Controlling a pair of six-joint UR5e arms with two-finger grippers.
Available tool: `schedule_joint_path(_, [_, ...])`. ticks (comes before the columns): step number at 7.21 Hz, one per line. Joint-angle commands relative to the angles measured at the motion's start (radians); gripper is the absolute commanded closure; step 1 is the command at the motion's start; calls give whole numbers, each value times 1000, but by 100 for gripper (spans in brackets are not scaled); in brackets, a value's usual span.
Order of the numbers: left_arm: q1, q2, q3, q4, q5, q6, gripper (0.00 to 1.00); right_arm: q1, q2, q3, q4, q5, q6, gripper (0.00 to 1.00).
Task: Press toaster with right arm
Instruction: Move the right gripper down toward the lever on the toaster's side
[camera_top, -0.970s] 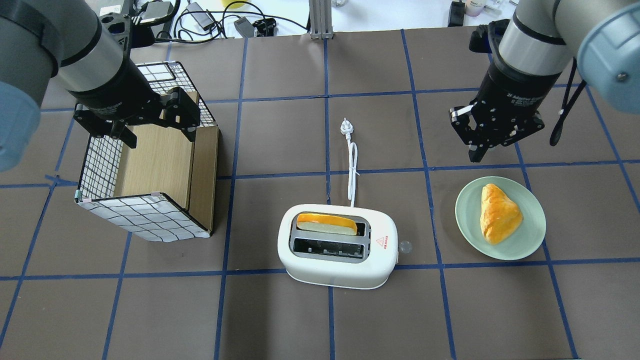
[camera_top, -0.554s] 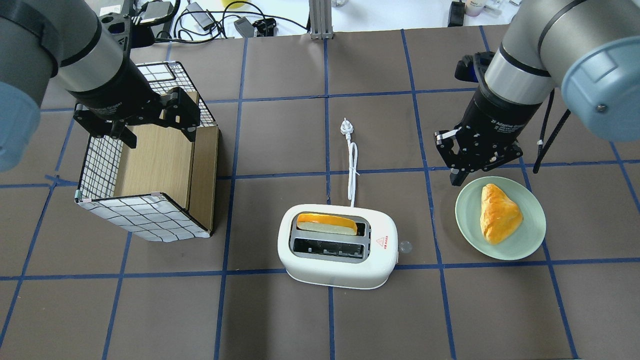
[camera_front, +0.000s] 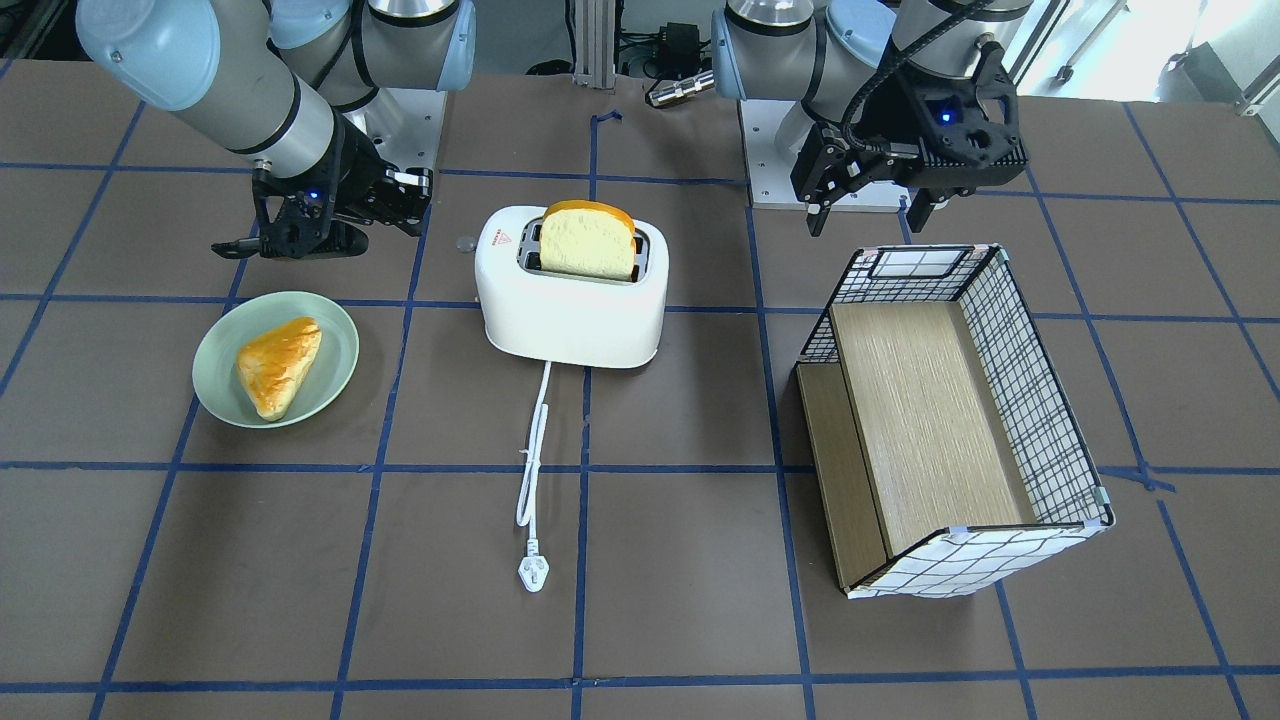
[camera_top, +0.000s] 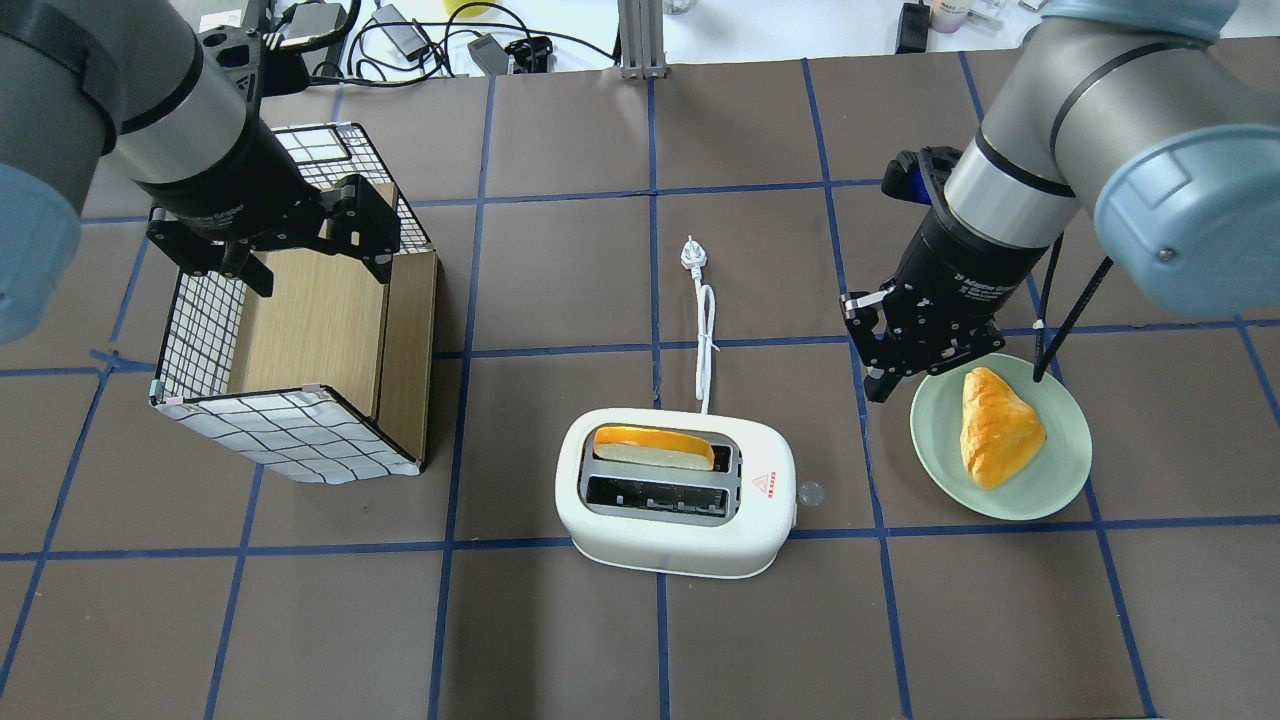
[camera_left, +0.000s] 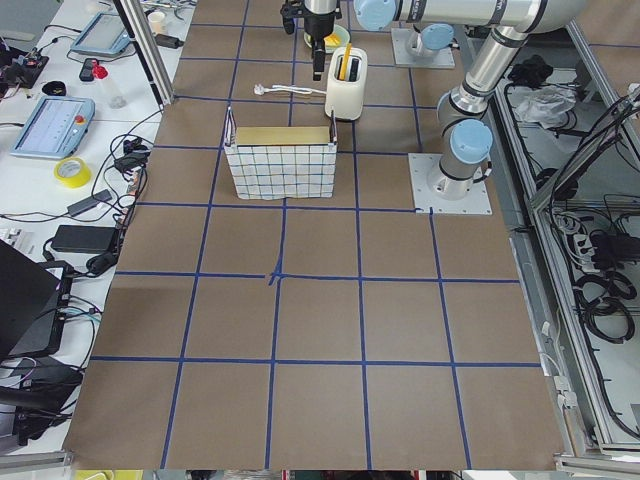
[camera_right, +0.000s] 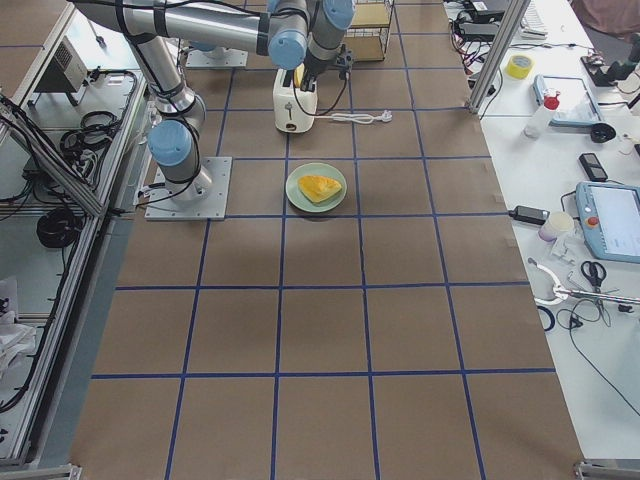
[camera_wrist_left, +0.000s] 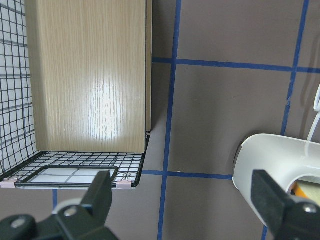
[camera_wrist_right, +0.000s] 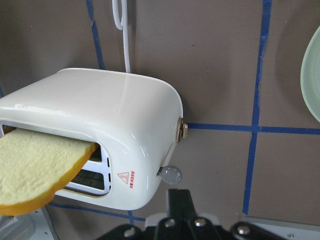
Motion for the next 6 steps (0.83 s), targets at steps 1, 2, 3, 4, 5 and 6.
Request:
schedule_joint_path(1, [0,0,0,0,0,0,0,-4,6,46,-14,16,-61,100])
schedule_joint_path(2, [0,0,0,1,0,0,0,-4,6,74,-14,16,-75,100])
schedule_joint_path(3, [0,0,0,0,0,0,0,-4,8,103,-23,21,-84,100])
schedule_joint_path(4, [0,0,0,0,0,0,0,-3,7,137,-57,24,-83,100])
schedule_joint_path(5, [0,0,0,1,0,0,0,-1,6,148,-78,31,-81,100])
schedule_joint_path(6, [0,0,0,0,0,0,0,0,8,149,-89,60,-84,100])
